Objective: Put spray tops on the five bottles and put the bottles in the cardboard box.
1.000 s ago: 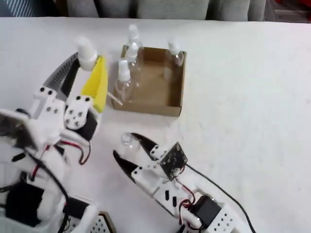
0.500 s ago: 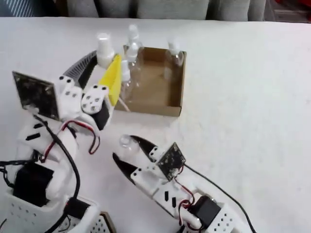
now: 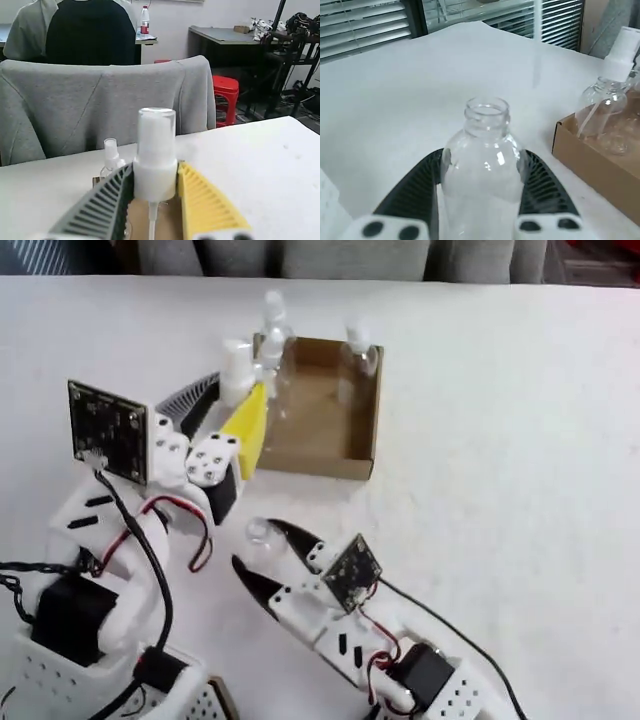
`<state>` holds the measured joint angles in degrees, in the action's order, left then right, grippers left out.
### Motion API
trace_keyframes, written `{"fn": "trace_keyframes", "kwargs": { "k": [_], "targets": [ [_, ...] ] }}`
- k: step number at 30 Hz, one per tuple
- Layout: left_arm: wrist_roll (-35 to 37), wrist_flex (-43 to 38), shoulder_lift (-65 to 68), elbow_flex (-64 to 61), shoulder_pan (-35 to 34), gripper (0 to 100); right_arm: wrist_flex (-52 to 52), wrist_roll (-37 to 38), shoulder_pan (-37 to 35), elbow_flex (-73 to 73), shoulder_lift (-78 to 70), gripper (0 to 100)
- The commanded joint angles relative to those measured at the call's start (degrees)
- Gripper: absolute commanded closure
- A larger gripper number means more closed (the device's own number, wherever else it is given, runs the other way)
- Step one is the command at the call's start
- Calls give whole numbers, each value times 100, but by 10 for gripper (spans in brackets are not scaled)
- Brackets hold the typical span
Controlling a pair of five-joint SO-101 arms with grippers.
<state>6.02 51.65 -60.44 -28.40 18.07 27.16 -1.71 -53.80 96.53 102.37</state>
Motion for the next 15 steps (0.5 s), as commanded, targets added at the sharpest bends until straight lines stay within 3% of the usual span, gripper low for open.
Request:
{"fn": "trace_keyframes", "kwargs": {
  "k": [1, 15],
  "targets": [
    [44, 0, -84, 325, 48, 977, 13, 53, -48, 35, 75, 983],
    [35, 484, -57, 545, -136, 977, 13, 53, -48, 35, 75, 983]
  ]
}}
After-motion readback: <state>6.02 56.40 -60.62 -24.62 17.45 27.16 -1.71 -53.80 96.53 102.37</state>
